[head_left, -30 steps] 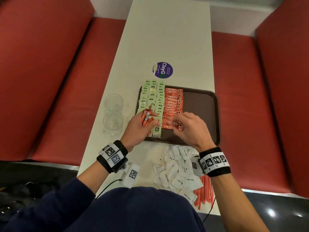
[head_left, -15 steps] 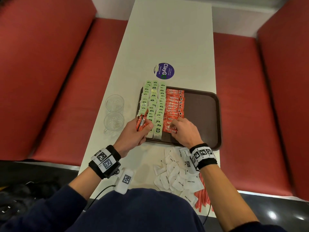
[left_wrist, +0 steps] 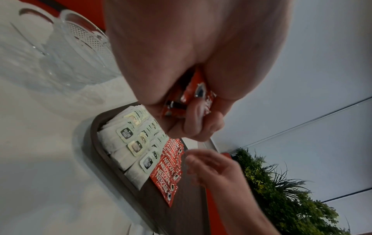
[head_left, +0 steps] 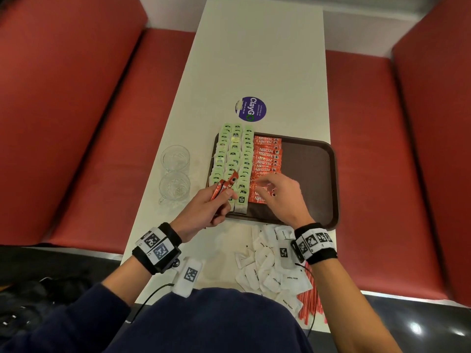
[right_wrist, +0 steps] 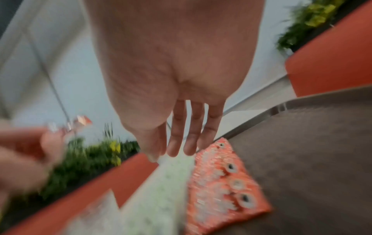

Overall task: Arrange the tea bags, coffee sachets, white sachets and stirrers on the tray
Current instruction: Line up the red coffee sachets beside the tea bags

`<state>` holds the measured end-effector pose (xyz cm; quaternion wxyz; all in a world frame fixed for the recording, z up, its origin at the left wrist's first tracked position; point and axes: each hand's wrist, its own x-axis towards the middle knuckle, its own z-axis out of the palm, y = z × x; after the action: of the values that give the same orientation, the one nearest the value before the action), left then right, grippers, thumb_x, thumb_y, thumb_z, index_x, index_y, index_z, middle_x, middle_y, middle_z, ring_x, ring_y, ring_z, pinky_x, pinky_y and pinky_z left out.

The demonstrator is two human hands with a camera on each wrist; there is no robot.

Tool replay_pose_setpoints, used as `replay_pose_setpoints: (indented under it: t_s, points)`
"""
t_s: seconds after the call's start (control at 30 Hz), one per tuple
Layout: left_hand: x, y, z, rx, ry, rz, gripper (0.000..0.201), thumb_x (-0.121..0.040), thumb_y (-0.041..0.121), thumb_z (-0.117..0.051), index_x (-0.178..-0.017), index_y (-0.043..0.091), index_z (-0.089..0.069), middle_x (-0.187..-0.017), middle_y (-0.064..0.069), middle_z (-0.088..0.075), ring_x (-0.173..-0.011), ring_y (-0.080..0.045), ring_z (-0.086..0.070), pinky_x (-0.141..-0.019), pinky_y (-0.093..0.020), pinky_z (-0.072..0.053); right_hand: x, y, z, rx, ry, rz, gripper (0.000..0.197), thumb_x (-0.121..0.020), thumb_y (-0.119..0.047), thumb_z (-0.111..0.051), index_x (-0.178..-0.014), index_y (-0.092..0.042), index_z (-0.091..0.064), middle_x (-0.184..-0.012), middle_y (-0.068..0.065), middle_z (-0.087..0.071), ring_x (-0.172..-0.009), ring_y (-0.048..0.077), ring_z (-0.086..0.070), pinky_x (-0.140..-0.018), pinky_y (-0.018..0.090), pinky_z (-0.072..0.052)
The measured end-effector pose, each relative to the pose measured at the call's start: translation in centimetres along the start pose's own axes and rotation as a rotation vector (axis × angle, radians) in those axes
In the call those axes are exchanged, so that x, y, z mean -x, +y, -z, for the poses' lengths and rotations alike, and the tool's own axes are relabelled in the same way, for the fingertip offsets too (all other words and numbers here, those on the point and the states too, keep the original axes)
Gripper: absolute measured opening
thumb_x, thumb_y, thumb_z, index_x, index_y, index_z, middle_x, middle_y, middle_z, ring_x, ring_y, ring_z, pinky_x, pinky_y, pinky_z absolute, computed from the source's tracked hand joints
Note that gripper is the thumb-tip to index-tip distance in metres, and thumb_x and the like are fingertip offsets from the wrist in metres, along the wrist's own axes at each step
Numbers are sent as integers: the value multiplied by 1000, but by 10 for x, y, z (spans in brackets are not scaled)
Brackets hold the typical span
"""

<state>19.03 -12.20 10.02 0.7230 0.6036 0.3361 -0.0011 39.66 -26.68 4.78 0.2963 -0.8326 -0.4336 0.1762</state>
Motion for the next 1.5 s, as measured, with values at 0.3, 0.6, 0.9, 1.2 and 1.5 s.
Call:
replay_pose_setpoints:
  t_s: [0.3, 0.6, 0.9, 1.2, 1.5]
  points:
    - [8, 8, 1, 19, -105, -63, 37, -113, 40, -52, -121, 11, -74, -81, -7, -51, -54, -15, -41, -45, -20, -30, 0, -71, 38, -696, -54, -42, 8, -104, -15, -75, -110, -11, -78, -97, 6, -79, -83, 29, -76, -82, 44, -66]
    - [4, 12, 12, 42, 168, -215, 22, -108, 27, -64, -105, 5, -66, -78, -12, -67, -46, -15, -40, -44, -21, -33, 14, -69, 37, -856, 83, -203, 9, -105, -13, -73, -108, -4, -73, -100, 19, -78, -88, 35, -80, -85, 45, -66]
    - [0, 22, 7, 74, 288, -293, 14, -108, 19, -66, -102, 6, -68, -67, 6, -68, -48, -15, -37, -45, -22, -32, 35, -70, 27, -1081, 72, -271, 14, -106, -13, -71, -110, 1, -69, -107, 21, -75, -92, 31, -75, -97, 56, -61]
    - [-10, 20, -3, -227, 286, -378, 16, -105, 32, -71, -101, 17, -73, -77, 15, -73, -62, 0, -61, -64, -16, -46, 41, -65, 30, 153, 193, 241, 35, -101, -39, -77, -133, -25, -71, -124, -4, -66, -111, 17, -59, -89, 38, -52]
    - [-12, 18, -6, -286, 261, -351, 18, -107, 36, -68, -101, 20, -72, -83, 4, -78, -64, -2, -63, -65, -17, -46, 40, -45, 39, 111, 188, 179, 29, -94, -37, -84, -122, -32, -78, -115, -12, -69, -107, 14, -61, -86, 36, -54]
